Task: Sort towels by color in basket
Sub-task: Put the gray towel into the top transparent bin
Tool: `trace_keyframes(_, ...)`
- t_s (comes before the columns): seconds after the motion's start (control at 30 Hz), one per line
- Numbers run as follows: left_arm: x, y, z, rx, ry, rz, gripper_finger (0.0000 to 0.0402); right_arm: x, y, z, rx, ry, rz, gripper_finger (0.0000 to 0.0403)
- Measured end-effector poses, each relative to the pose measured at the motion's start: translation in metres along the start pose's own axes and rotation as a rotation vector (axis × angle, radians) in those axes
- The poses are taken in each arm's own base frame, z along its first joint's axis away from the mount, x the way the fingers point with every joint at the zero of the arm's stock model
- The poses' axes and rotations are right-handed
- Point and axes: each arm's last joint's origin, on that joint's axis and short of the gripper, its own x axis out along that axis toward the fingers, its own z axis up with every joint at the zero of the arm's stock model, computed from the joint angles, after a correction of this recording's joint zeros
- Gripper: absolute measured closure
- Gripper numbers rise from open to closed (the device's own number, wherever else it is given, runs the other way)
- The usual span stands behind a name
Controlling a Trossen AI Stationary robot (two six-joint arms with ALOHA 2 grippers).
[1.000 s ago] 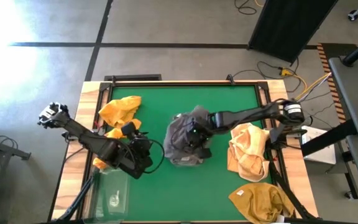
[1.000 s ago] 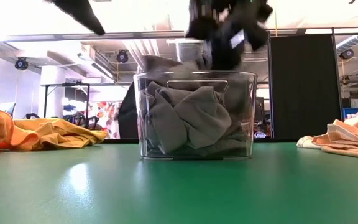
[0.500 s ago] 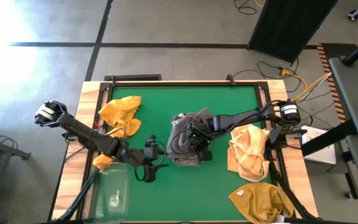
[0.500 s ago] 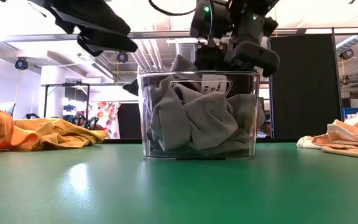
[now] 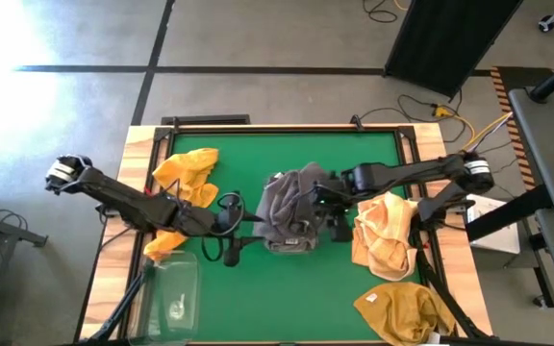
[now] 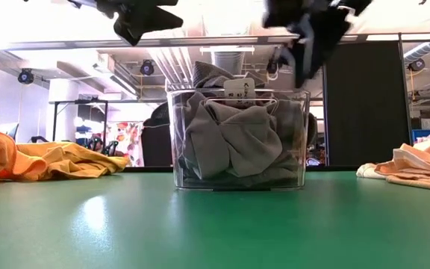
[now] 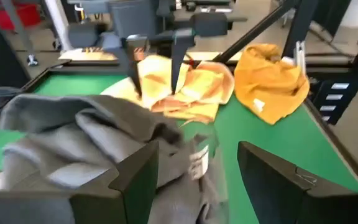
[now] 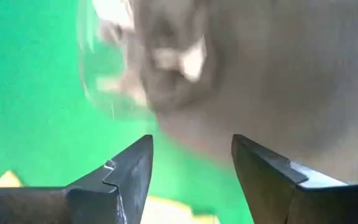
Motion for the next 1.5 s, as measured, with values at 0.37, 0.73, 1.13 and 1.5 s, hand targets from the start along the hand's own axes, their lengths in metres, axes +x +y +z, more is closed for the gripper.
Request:
trace_keyframes(0.37,-0.013,-0.008,0.001,0.015,0.006,-0.043,0.0198,0.073,-0.032,-0.054,0.135,0.057,-0.445,0.0222)
trace_keyframes(0.73,-0.007,-0.011,-0.015,-0.004,0.125,-0.031,0.0198,0.031,-0.03,-0.013,-0.019,-0.15,-0.432,0.0282)
trace_keyframes(1.13,-0.002,-0.01,-0.032,-0.047,0.175,0.024,0.0198,0.001,-0.023,0.03,-0.199,-0.299,-0.267,0.0343)
trace_keyframes(1.5,-0.004,-0.008,-0.033,-0.04,0.164,0.076,0.0198,0.114,0.0,0.04,-0.224,-0.065,0.176,0.0384)
